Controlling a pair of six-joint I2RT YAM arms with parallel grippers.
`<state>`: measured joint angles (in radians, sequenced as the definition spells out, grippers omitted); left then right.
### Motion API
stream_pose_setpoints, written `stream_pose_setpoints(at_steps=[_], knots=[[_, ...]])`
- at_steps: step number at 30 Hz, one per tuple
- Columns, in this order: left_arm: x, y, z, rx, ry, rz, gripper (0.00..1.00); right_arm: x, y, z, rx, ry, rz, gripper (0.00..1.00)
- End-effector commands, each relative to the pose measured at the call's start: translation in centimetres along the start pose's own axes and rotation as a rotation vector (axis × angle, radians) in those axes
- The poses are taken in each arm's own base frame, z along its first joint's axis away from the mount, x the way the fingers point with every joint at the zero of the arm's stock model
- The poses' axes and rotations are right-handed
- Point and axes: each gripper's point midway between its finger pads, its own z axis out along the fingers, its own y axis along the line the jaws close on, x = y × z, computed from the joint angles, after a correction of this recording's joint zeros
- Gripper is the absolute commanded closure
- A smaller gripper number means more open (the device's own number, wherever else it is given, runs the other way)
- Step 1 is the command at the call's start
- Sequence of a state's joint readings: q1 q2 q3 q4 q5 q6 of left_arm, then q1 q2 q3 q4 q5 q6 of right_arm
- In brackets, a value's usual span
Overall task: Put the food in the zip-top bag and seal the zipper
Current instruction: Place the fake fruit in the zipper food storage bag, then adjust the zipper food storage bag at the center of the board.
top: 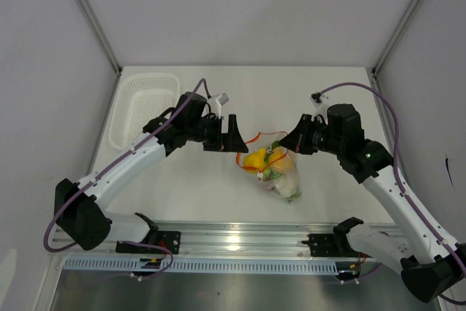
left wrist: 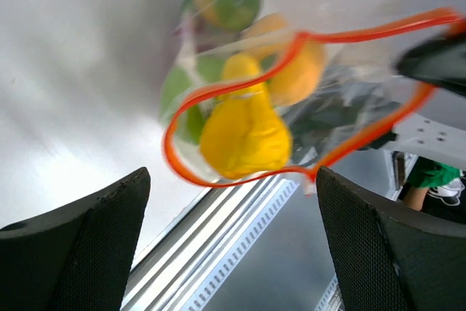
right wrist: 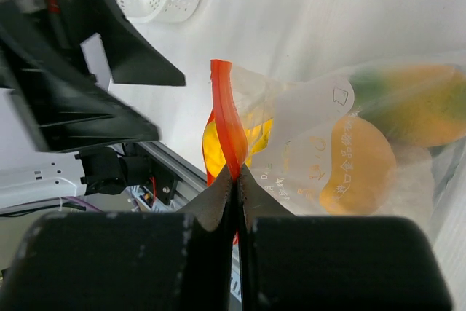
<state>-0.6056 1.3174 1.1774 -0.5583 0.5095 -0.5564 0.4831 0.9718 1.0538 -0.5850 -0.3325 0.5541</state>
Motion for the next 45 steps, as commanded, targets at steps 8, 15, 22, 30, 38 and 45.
stream_pose_setpoints(at_steps=[8, 15, 22, 30, 38, 45], knots=[[2.0, 5.0, 2.4, -0.131, 0.012, -0.031, 0.37, -2.0, 2.9, -1.8, -0.088, -0.075, -0.018, 1.0], [2.3, 4.9, 4.2, -0.08, 0.052, -0.077, 0.5, -2.0, 2.9, -1.8, -0.089, -0.076, -0.02, 1.0], [2.0, 3.8, 6.1, 0.008, 0.097, -0.118, 0.67, -2.0, 2.7, -1.4, -0.082, -0.069, -0.02, 1.0], [1.7, 0.7, 4.9, 0.152, 0.109, -0.1, 0.99, -1.9, 1.3, -0.3, -0.029, -0.061, -0.028, 1.0], [-1.4, -6.7, -0.1, 0.361, 0.025, 0.001, 0.99, -4.0, 0.7, -0.3, 0.056, -0.089, -0.083, 1.0], [-1.5, -11.7, -4.7, 0.441, -0.036, 0.088, 0.99, -6.1, 3.8, -2.9, 0.0, -0.155, -0.106, 1.0]])
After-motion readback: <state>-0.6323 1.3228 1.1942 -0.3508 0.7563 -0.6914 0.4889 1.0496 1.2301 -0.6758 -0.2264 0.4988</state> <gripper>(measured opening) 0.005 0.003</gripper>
